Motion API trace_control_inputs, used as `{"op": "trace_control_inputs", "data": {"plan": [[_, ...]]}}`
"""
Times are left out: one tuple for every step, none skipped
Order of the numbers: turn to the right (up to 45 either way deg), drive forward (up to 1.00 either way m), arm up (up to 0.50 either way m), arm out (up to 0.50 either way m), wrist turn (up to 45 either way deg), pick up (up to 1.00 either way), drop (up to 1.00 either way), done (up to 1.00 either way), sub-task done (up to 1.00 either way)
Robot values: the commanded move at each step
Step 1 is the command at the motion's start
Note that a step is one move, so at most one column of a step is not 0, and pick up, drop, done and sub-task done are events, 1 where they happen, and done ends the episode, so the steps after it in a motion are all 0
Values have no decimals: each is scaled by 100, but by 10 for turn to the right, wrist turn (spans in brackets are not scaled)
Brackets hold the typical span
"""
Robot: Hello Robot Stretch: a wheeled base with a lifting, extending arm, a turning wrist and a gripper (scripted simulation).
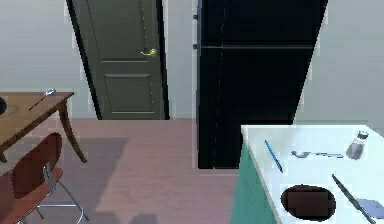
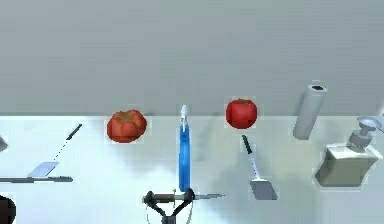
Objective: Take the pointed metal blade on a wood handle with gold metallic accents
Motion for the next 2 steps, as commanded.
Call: {"op": "trace_control_inputs", "data": {"plan": [[0,0,10,0,0,0,0,0,0],[0,0,0,0,0,0,0,100,0]]}}
